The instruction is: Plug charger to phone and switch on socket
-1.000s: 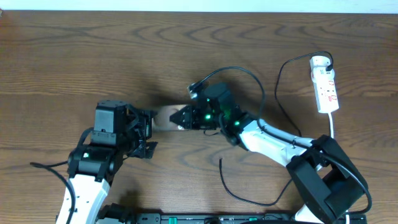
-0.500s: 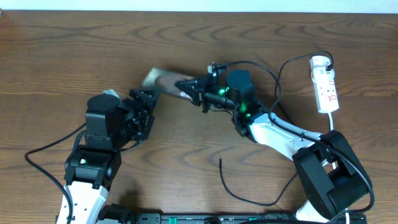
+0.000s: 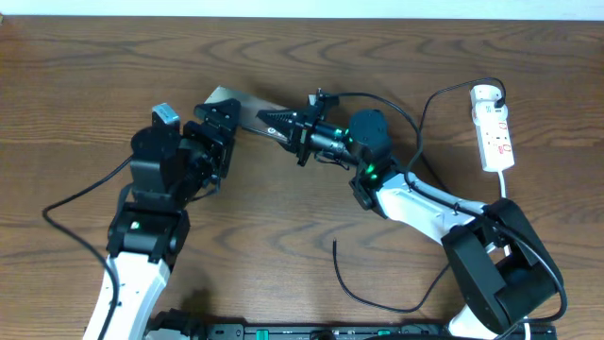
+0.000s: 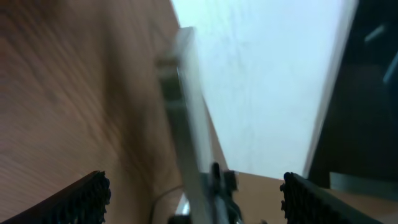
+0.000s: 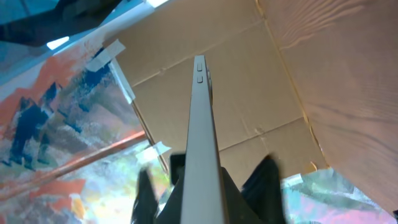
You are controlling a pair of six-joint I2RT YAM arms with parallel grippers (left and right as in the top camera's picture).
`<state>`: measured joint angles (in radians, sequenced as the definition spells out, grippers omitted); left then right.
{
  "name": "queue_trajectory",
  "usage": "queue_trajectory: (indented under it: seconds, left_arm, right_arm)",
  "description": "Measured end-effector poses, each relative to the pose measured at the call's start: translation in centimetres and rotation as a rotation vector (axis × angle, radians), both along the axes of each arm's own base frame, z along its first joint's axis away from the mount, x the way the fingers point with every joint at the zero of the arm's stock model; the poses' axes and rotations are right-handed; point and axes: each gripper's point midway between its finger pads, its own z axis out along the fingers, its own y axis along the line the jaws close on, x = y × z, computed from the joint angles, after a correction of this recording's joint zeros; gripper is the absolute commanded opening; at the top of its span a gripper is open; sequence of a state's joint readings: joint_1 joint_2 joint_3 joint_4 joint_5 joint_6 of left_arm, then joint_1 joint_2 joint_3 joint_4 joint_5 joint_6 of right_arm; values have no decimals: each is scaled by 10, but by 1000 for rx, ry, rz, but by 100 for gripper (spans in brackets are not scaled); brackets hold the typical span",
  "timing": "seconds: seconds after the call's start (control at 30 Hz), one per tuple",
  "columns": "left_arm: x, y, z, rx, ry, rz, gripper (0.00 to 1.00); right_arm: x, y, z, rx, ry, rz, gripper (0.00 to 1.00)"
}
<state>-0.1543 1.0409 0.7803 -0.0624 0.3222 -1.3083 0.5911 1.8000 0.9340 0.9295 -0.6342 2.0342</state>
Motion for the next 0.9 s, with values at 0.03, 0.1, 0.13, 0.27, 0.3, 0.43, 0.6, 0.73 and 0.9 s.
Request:
queue_trajectory:
  seconds: [0.03,0.1,0.13,0.27,0.3,0.43,0.6,0.73,0.9]
  left_arm:
    - [2,0,-5,2,16,5,86]
    - [7,0,-15,6,41,9,86]
    - [10,0,-17,6,43,9,87]
    - [19,-1,-10,1,-5,13,86]
    - [21,-1,-8,-1,-15,14,86]
    - [24,3,-4,-1,-34,29,86]
    - [26,11,-4,4,-33,56,86]
    - [26,12,-4,5,-33,62,86]
    - [26,12,-4,2,-32,63,72]
  right_arm:
    - [-1,1,1,3,-3,3,1]
    - [-4,3,2,6,-4,11,1]
    - [-4,4,2,6,-3,12,1]
    - [-6,6,2,7,-4,19,1]
    - [-7,7,2,7,-4,22,1]
    - [-10,8,2,6,-5,36,1]
    - [-12,8,4,12,-16,51,1]
    - [-15,8,11,28,-42,63,1]
    - [-16,9,11,28,-42,69,1]
